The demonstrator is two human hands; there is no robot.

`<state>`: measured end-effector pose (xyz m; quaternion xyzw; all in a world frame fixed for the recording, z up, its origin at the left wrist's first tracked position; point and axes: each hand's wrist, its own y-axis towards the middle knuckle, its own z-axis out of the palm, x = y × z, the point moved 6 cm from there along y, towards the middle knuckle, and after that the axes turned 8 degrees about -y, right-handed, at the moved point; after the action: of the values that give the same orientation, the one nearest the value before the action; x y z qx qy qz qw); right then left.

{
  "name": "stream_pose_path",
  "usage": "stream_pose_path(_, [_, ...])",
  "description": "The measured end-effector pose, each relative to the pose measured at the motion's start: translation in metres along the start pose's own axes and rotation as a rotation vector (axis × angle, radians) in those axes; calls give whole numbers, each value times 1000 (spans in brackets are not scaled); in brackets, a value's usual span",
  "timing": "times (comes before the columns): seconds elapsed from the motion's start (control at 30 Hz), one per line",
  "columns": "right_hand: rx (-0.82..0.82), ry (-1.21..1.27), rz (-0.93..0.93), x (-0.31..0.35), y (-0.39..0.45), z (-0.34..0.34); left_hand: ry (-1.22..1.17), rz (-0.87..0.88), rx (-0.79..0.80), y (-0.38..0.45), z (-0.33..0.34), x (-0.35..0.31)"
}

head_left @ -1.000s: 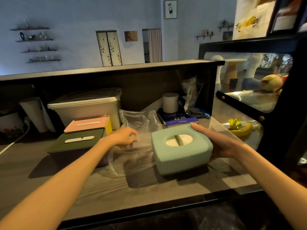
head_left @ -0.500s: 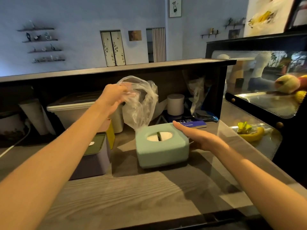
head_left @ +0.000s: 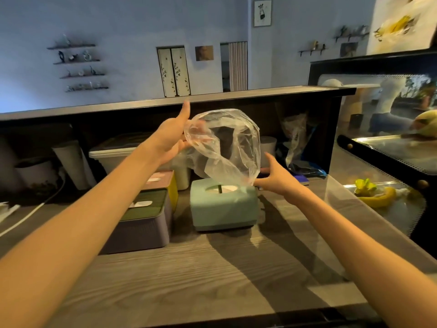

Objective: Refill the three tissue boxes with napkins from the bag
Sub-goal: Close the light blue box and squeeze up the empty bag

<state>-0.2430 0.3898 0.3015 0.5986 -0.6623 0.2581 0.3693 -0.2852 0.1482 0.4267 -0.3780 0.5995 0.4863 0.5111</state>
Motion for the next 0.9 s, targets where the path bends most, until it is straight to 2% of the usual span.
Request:
stream_pose_path(0.1, [-10,79,-355,45,-19,-4,107,12,94,-15,12,0])
stream_pose_path(0.2, [-93,76,-495,81,-39,-6,189,13,220,-36,30,0])
stream_pose_path(0.27, [-146,188,-480,87,-47,-11,233,27,317,-51,39,-1])
stream_pose_path(0.33, [-149,329,-428,86,-52,-17,308,94,335,-64,41,-8])
stream_pose_path(0.43, [-93,605,-309,82,-57,-27,229,248,170,-73,28,-19])
stream_pose_path(0.5, [-22,858,-198,83,-62,-31,198,263,108,-76,17,-14])
stream_pose_path(0.6, [103,1183,-35,83,-70,-30,264,132,300,-90,22,16])
stream_pose_path(0.67, [152,1291,-15,88,-77,-28,141,69,395,-104,33,35])
stream_pose_path(0.7, [159,1288,-48,92,-81,-28,-1,49,405,-110,40,40])
stream_pose_path(0.77, [140,1101,-156,96,-88,-29,-292,-12,357,-120,56,46])
stream_pose_path(0.83, [79,744,-237,90,-87,-31,-508,-89,267,-123,63,46])
stream_pose_path(0.9, [8,282,-294,86,-92,-33,-627,-87,216,-117,61,43])
